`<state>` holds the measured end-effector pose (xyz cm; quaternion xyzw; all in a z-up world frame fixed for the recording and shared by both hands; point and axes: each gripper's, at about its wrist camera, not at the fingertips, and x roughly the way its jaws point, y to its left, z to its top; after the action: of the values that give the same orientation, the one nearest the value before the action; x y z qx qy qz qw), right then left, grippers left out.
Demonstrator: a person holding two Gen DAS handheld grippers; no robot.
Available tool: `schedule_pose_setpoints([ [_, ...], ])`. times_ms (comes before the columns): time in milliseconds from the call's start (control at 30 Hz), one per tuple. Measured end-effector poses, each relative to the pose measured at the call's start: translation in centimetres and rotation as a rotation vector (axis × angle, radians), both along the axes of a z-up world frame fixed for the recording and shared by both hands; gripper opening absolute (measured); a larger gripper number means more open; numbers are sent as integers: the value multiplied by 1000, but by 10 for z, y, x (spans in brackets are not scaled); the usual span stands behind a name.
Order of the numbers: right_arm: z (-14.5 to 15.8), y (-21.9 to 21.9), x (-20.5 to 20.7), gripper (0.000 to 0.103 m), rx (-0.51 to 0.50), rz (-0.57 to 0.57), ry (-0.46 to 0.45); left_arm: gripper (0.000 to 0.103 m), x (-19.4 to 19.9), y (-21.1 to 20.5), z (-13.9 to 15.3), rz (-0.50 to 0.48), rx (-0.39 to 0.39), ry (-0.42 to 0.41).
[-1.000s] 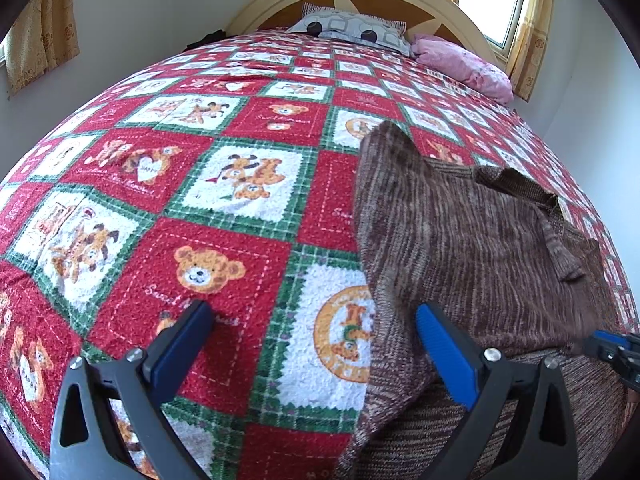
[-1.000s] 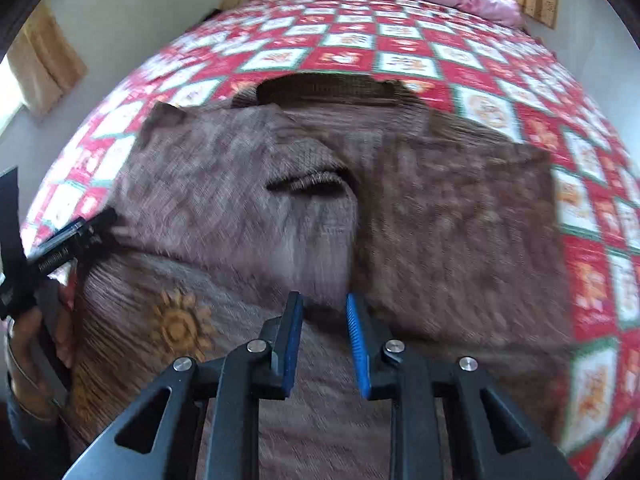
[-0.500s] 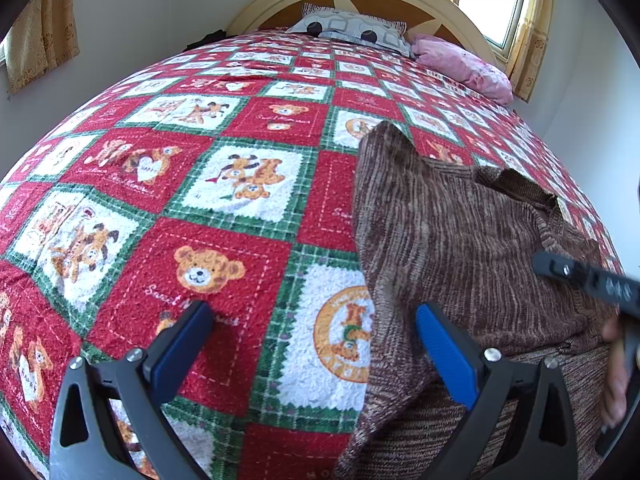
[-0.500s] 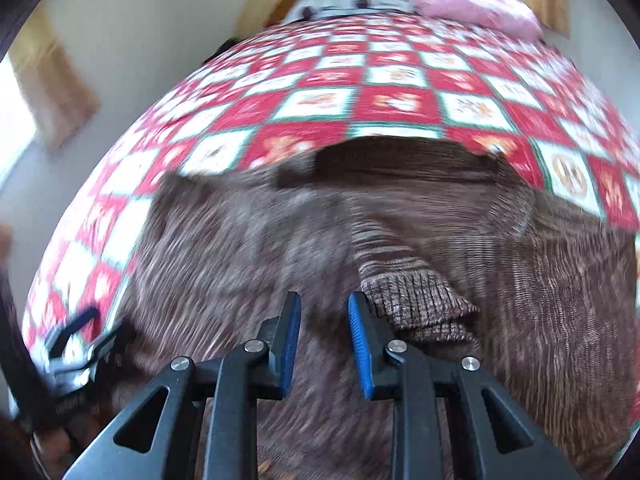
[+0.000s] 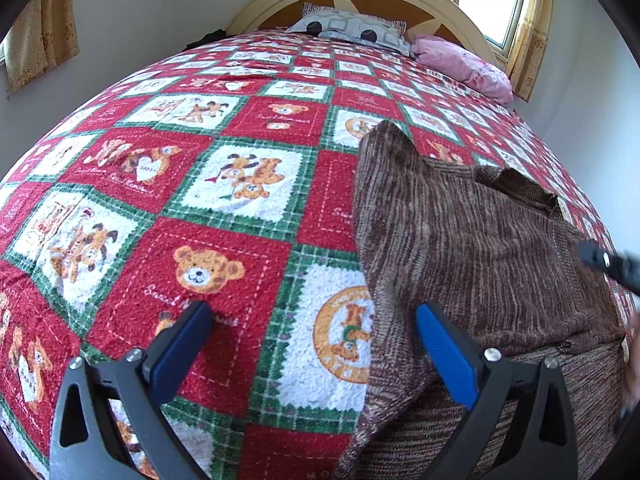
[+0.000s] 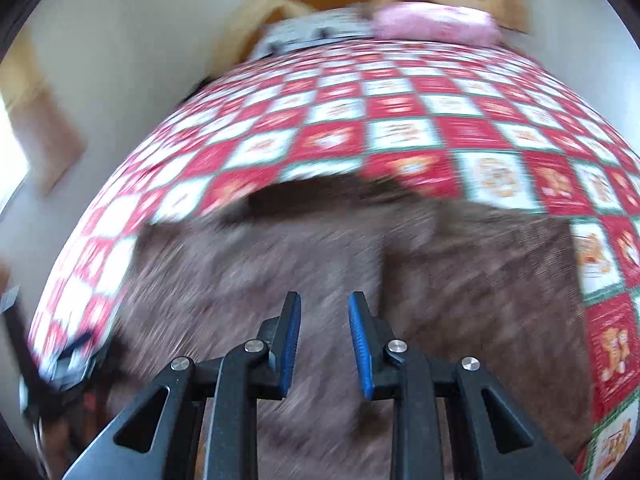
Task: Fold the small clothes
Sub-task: 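Lift both open grippers away from the folded sweater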
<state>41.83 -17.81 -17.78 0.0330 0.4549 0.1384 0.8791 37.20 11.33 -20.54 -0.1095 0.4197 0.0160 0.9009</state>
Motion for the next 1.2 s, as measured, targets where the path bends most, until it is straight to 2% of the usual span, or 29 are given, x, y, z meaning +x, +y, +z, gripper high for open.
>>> schedule_pose_setpoints([
  [100,-19,17,-26,26,-126,73,47,103,0,-1,0,0,4,1],
  [233,-21,10,-52,26,-177,79,-13,103,0,-1,0,0,8,0],
  [300,-24,5,-54,26,-157,61,-25,103,1,-2,0,0,17,4],
  [400,-29,12,-58,27,-213,58,-71,103,2,-4,-1,-2,37,11],
  [500,-28,15,-55,27,-245,52,-70,103,1,-5,0,-1,41,9],
  [700,-23,13,-51,30,-229,36,-47,103,-5,-9,4,-18,73,17],
  [833,-22,0,-61,48,-205,19,-44,103,-24,-14,13,-38,89,-16],
  [900,-23,-9,-63,48,-165,19,-38,103,-32,-19,16,-49,117,-29],
  [1200,-18,-26,-81,48,-161,-3,-42,103,-47,-34,20,-75,184,-45],
])
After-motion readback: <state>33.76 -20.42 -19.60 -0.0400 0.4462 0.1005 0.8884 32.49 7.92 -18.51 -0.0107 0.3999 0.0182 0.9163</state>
